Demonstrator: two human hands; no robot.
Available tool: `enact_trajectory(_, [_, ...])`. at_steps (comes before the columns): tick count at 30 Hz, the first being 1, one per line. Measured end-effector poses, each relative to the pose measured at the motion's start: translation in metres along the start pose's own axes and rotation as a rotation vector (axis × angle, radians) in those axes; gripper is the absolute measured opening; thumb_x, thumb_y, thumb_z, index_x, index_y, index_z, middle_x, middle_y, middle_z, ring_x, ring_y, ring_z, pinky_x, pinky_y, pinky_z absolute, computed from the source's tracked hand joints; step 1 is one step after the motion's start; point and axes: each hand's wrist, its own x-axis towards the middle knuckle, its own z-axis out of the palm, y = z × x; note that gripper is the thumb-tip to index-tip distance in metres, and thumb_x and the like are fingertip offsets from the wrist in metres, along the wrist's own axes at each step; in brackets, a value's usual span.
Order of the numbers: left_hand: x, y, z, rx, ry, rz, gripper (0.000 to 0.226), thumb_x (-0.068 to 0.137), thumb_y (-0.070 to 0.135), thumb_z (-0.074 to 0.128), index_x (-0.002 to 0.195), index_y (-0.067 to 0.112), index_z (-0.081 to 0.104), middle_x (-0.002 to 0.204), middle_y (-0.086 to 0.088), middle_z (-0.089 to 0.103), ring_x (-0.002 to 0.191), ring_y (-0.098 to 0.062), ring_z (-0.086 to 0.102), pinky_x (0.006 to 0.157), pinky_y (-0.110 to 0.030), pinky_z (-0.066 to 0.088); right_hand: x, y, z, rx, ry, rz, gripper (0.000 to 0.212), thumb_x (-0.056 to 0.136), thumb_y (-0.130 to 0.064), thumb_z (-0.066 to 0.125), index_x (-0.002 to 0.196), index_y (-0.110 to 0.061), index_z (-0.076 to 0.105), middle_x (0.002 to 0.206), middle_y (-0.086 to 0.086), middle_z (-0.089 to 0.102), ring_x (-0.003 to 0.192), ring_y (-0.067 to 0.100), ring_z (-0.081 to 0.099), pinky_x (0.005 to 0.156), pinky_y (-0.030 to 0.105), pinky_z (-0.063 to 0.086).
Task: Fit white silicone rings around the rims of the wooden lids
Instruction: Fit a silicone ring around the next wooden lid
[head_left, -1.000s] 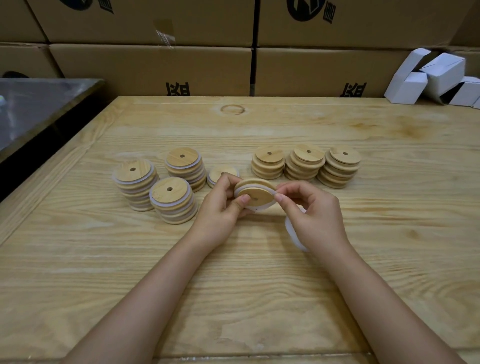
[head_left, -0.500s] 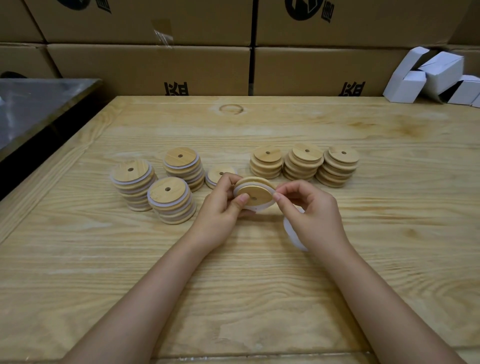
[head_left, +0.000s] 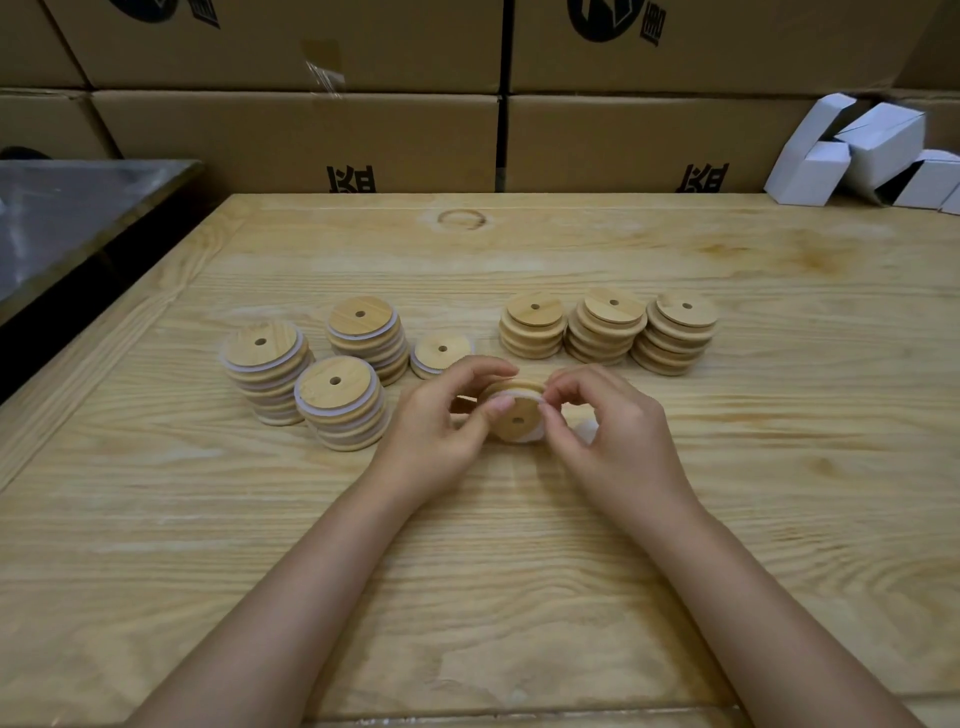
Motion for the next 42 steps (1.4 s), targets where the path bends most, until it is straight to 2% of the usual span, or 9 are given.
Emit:
enact_trajectory(5, [-0.0015,-0.0018,0.0005,0.196,-0.049,0.083,0.037,0.081,0.018,0.062,0.117,0.023,0.064,0.096,0.03,0.058,0.087,0.006,0.06,0.075,-0.009,0.048,-0.0001,0.0019,0.0,-0.023,0.051,-0.008,0.009,0.076,0.005,0.068,0.078,-0.002,0.063,0.082,0.005,0.066,0.079,0.021,0.064,0.073,0.027,0.047])
enact_trajectory(7, [-0.0011,-0.0034,-0.0006,0.247,-0.049,0.101,0.033,0.08,0.015,0.062,0.112,0.019,0.065,0.093,0.031,0.057,0.084,0.001,0.061,0.075,-0.01,0.048,-0.0004,0.001,0.0009,-0.031,0.054,-0.034,0.009,0.075,0.006,0.069,0.078,-0.001,0.064,0.082,0.006,0.067,0.079,0.02,0.064,0.074,0.025,0.047])
enact_trajectory(11, [0.0003,-0.0023,-0.0028,0.279,-0.033,0.129,0.023,0.08,0.008,0.058,0.101,0.016,0.062,0.086,0.022,0.06,0.08,-0.005,0.061,0.075,-0.023,0.048,-0.0008,-0.0018,0.0024,-0.022,0.045,-0.062,0.009,0.074,0.005,0.07,0.077,-0.002,0.065,0.082,0.004,0.068,0.08,0.011,0.06,0.075,0.015,0.044])
enact_trajectory(15, [-0.0002,-0.0009,-0.0007,0.281,-0.01,0.142,0.023,0.079,0.004,0.055,0.1,0.012,0.061,0.089,0.009,0.064,0.081,-0.007,0.059,0.076,-0.023,0.047,-0.0003,-0.0011,0.0009,0.05,0.037,0.002,0.009,0.075,0.004,0.07,0.076,-0.003,0.066,0.081,0.001,0.068,0.082,0.007,0.06,0.076,0.01,0.045])
enact_trajectory(21, [-0.0003,-0.0006,0.0009,0.244,0.044,0.118,0.024,0.079,-0.001,0.055,0.1,0.009,0.06,0.094,0.007,0.064,0.087,-0.006,0.061,0.079,-0.022,0.047,0.0021,-0.0016,0.0003,0.148,-0.012,0.093,0.006,0.078,0.001,0.069,0.08,-0.004,0.067,0.087,-0.004,0.067,0.088,0.004,0.062,0.083,0.015,0.049])
enact_trajectory(25, [-0.0004,-0.0011,0.0011,0.218,0.045,0.1,0.023,0.08,0.003,0.054,0.101,0.011,0.06,0.094,0.005,0.066,0.087,-0.009,0.062,0.08,-0.028,0.049,0.0015,-0.0023,-0.0011,0.056,0.005,-0.014,0.006,0.078,0.002,0.07,0.081,-0.002,0.067,0.088,-0.001,0.067,0.086,0.007,0.062,0.08,0.015,0.048])
enact_trajectory(28, [-0.0005,-0.0033,-0.0001,0.214,0.012,0.08,0.023,0.08,0.006,0.054,0.101,0.014,0.059,0.09,0.016,0.062,0.085,-0.007,0.061,0.078,-0.028,0.049,0.0005,-0.0021,-0.0001,0.013,0.016,-0.052,0.008,0.077,0.003,0.07,0.08,-0.003,0.067,0.087,0.003,0.068,0.081,0.013,0.064,0.077,0.022,0.049])
enact_trajectory(34, [-0.0017,-0.0038,0.0004,0.186,-0.021,0.05,0.032,0.081,0.014,0.055,0.094,0.042,0.046,0.086,0.027,0.061,0.081,-0.004,0.063,0.071,-0.023,0.05,-0.0004,-0.001,0.001,-0.012,0.067,0.005,0.01,0.076,-0.004,0.073,0.082,-0.006,0.065,0.084,0.0,0.067,0.081,0.015,0.062,0.075,0.027,0.047])
enact_trajectory(42, [-0.0014,-0.0054,0.0005,0.1,-0.009,0.04,0.029,0.082,0.014,0.057,0.094,0.038,0.046,0.087,0.025,0.063,0.08,0.005,0.061,0.067,-0.012,0.046,-0.0018,-0.0041,0.0016,-0.022,0.104,0.012,0.01,0.076,-0.001,0.07,0.082,-0.005,0.063,0.088,0.003,0.067,0.085,0.02,0.065,0.076,0.03,0.047])
